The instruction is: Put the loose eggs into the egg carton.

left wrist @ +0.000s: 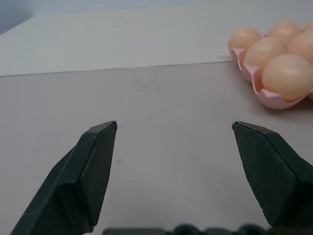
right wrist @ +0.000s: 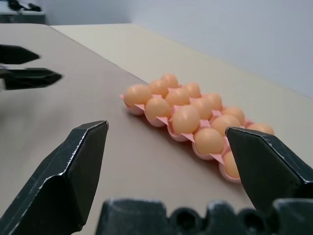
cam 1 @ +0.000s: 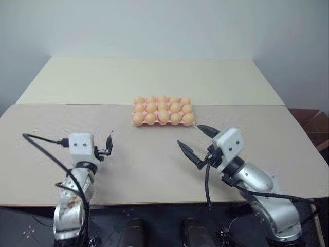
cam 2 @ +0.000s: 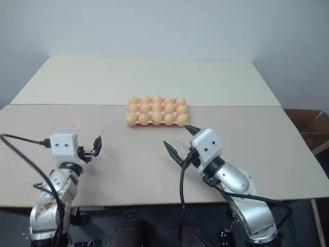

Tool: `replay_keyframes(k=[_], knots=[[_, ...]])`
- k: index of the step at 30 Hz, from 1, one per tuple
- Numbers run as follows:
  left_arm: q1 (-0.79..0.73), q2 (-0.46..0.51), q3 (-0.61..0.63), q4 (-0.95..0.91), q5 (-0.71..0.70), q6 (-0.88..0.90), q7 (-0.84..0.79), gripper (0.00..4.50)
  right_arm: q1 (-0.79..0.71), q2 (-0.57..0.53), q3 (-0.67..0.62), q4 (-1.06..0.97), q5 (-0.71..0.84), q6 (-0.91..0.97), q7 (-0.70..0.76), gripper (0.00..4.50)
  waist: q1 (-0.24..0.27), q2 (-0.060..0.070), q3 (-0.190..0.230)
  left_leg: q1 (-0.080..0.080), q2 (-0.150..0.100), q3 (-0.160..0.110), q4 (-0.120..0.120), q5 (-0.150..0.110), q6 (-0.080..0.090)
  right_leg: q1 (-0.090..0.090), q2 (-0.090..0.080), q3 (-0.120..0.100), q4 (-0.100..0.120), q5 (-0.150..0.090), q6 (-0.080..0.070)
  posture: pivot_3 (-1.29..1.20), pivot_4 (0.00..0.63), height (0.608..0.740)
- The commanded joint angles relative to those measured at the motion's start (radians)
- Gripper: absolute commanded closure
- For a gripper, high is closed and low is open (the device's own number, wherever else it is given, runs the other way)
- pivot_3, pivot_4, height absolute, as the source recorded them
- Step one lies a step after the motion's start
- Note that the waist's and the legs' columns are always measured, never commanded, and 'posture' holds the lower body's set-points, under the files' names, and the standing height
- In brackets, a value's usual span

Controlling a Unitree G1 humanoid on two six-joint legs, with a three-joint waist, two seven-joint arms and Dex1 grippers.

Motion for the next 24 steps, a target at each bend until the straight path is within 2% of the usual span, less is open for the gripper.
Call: replay_keyframes(k=[1, 7, 12, 24], knots=[[0.067, -0.043, 0.011, -0.088, 0.003, -0.125, 0.024, 0.41, 0.073, 0.082, -0.057, 0.078, -0.056, -0.267, -0.041, 0.00, 0.001, 0.000, 0.000, 0.000, 0.000, 0.000, 0.000, 0.000, 0.000, 0.000, 0.000, 0.000, 0.000, 0.000, 0.000, 0.00, 0.150, 0.740], [0.188, -0.141, 0.000, -0.119, 0.059, -0.274, 0.110, 0.41, 0.179, 0.198, -0.140, 0.209, -0.142, -0.472, -0.151, 0.00, -0.001, 0.000, -0.001, 0.000, 0.001, 0.001, 0.000, 0.000, 0.000, 0.000, 0.000, 0.000, 0.000, 0.000, 0.000, 0.00, 0.150, 0.740], [0.263, -0.201, -0.033, -0.133, 0.094, -0.336, 0.152, 0.41, 0.218, 0.247, -0.181, 0.264, -0.195, -0.505, -0.229, 0.00, -0.002, 0.000, -0.001, 0.001, 0.001, 0.001, 0.000, 0.000, 0.000, 0.000, 0.000, 0.000, 0.000, 0.000, -0.001, 0.00, 0.150, 0.740], [0.275, -0.173, -0.054, -0.121, 0.065, -0.342, 0.106, 0.41, 0.200, 0.246, -0.205, 0.327, -0.215, -0.528, -0.242, 0.00, -0.002, 0.000, -0.001, 0.000, 0.001, 0.001, 0.000, 0.000, 0.000, 0.000, 0.000, 0.000, 0.000, -0.001, -0.002, 0.00, 0.150, 0.740]])
